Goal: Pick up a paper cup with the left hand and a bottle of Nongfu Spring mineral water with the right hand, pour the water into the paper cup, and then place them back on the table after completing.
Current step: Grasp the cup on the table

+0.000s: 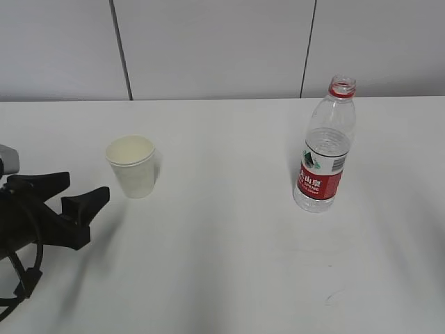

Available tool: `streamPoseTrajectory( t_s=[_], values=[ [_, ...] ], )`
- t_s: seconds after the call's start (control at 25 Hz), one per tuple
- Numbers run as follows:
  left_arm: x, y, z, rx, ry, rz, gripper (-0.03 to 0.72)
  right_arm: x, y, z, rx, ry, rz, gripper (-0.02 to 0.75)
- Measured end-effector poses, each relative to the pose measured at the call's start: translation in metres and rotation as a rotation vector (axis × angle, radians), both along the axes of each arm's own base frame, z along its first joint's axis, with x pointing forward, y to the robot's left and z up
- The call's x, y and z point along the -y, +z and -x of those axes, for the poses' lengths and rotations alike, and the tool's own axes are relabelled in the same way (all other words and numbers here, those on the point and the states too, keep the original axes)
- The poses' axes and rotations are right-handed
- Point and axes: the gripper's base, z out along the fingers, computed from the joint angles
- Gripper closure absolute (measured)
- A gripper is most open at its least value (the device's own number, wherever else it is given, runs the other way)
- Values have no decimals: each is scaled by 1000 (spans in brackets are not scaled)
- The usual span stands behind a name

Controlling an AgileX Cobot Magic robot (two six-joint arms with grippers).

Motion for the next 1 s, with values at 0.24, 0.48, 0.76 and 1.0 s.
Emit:
streamPoseTrajectory(
  t_s=[0.24, 0.48, 0.76, 1.0],
  values=[
    [0, -14, -1, -50, -4, -15, 192, 0, 2, 0, 25, -2, -3, 150],
    [2, -13, -14, -18, -2, -21, 185, 0, 4, 0, 43, -3, -5, 150],
    [7, -29, -39, -30, 0, -23, 70, 0, 4, 0, 45, -3, -7, 150],
    [21, -44, -68, -12, -9, -17, 56, 0, 4, 0, 47, -3, -7, 150]
  ],
)
